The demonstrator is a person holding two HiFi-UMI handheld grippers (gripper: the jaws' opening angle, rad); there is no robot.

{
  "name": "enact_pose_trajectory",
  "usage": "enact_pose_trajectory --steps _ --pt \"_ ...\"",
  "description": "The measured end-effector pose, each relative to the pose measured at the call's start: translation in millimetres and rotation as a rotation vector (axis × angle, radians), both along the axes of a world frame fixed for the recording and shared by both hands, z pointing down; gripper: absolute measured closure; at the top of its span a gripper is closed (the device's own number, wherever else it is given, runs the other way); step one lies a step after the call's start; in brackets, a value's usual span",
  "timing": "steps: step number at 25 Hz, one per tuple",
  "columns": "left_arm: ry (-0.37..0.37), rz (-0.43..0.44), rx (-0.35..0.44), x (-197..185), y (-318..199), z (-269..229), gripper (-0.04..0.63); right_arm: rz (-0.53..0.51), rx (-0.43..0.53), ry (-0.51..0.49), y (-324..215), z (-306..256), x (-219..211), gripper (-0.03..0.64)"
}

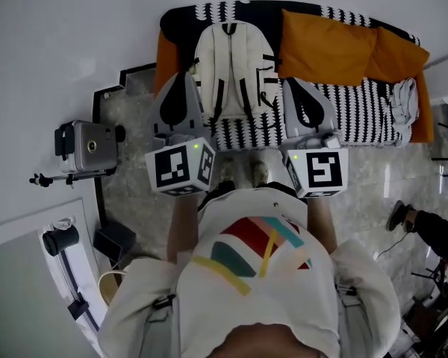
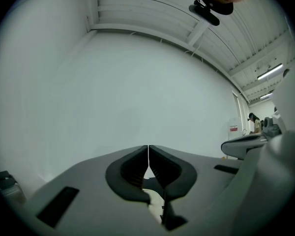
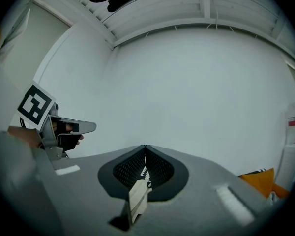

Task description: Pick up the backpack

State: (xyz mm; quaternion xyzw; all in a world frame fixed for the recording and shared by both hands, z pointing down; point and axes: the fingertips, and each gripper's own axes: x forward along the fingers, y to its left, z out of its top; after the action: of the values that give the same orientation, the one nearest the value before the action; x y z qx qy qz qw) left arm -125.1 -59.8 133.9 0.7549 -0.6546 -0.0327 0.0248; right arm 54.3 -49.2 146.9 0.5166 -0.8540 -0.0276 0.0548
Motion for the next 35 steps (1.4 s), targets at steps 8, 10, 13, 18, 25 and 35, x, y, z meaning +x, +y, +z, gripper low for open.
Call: enact_pose_trajectory --steps 8,10,13,18,25,35 --pt "-0.012 -0.007 0.004 -15.9 -4.2 -2.4 0.580 0.009 0.006 -0.006 -12.1 -3.6 -9.7 0.612" --pt "-0.010 -0.012 -0.001 -22.0 -5.0 -0.9 0.580 0.014 0.003 -0.007 -13.2 -3.0 -12.4 0.612" --pt "-0.003 -0.015 -0.011 -29.7 -6.4 2.6 0.578 0.018 0.005 -0.006 -14.3 -2.5 -15.5 0.612" --pt "0.006 -0.012 -0.016 -40.1 -9.5 4.7 0.578 0.024 0.005 0.001 -15.3 -2.3 -20.1 0.612" --pt "0.024 -0.024 -0.016 -55.2 -15.9 8.1 0.580 0.050 -0.003 0.015 -20.6 -1.5 -23.6 0.612" --pt "0.047 -0.056 -0.032 -63.4 -34.0 22.0 0.580 0.095 -0.035 0.029 -31.8 17.5 -13.7 0.612"
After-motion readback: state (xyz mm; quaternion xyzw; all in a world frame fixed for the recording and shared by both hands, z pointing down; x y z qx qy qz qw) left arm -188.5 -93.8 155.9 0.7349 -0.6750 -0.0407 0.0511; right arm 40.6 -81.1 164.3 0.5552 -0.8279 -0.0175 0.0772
